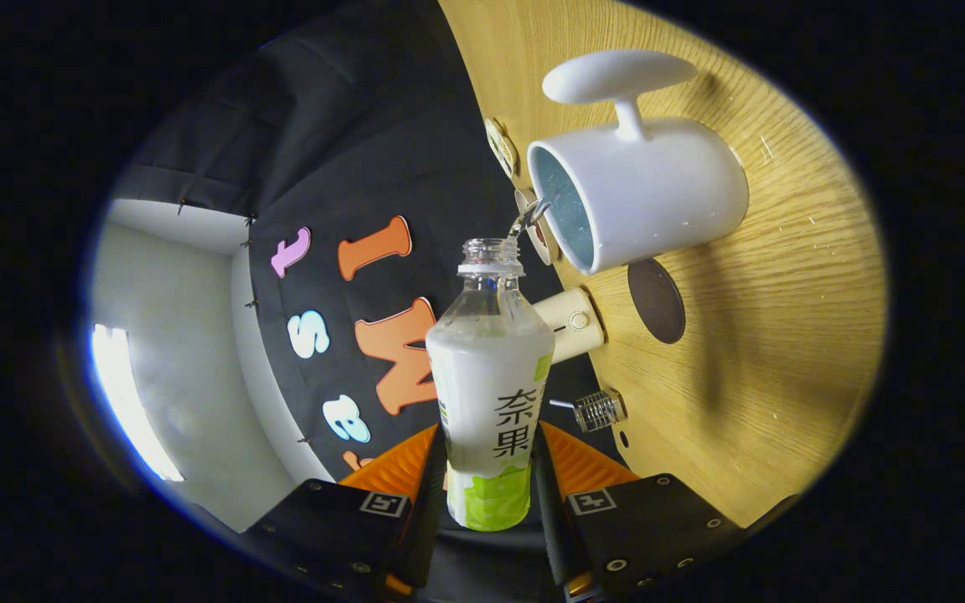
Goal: Take the bottle from table, then pour the juice into the cup, finally place the bottle on the coaster
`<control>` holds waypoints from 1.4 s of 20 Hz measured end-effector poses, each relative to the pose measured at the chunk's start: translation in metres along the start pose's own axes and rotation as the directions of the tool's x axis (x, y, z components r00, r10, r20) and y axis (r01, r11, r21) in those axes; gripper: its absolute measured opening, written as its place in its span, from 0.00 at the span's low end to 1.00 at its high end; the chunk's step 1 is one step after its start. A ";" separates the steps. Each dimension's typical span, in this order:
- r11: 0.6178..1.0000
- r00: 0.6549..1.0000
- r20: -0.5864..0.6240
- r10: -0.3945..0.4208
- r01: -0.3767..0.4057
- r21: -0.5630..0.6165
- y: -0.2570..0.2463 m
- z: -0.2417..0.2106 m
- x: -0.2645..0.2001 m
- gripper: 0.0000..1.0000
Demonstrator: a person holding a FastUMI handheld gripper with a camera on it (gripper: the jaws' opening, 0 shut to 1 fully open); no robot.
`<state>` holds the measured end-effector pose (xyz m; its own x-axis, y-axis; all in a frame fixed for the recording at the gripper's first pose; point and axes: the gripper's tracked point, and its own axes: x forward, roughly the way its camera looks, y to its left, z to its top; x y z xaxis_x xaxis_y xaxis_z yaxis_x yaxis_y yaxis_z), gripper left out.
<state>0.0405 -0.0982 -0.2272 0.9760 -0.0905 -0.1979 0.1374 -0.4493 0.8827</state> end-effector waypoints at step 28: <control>0.977 0.997 0.028 0.070 -0.074 0.202 0.025 -0.001 0.002 0.55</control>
<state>0.0465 -0.1087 -0.2050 0.9780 -0.1468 -0.1479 0.0279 -0.6113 0.7909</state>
